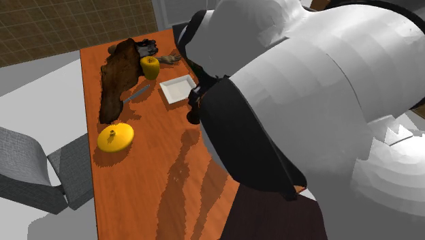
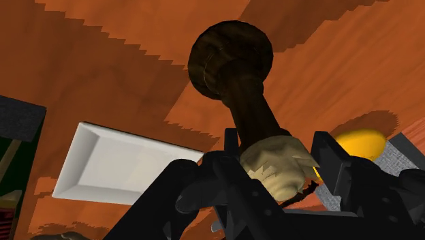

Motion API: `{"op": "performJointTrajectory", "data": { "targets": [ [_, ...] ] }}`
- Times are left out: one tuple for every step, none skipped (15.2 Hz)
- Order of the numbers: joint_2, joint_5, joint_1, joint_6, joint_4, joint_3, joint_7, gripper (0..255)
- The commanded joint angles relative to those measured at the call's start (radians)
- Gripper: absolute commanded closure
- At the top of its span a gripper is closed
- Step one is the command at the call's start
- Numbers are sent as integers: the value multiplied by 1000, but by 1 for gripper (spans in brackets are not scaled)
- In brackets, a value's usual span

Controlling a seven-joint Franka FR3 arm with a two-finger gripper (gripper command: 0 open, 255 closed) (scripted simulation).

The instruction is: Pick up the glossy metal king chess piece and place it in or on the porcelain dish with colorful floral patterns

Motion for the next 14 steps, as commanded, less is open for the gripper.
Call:
{"op": "performJointTrajectory", "data": {
  "targets": [
    [-19,-19,9,-10,-2,-11,16,255],
    [-28,-27,12,-15,-1,-16,24,255],
    [-36,-36,16,-20,0,-21,32,255],
    [-45,-45,19,-26,1,-26,41,255],
    [-53,-54,23,-31,2,-31,49,255],
    [-61,-63,26,-37,3,-36,57,255],
    [-69,-72,29,-43,5,-40,65,255],
    [-77,-81,33,-48,7,-45,73,255],
    [-85,-90,36,-54,9,-50,82,255],
    [-93,-98,39,-60,11,-54,90,255],
    [-100,-107,42,-66,14,-59,98,255],
    [-108,-116,45,-73,17,-63,106,255],
    [-113,-122,47,-77,19,-66,112,255],
    [-147,-135,57,-67,-23,-79,100,255]
  ]
}}
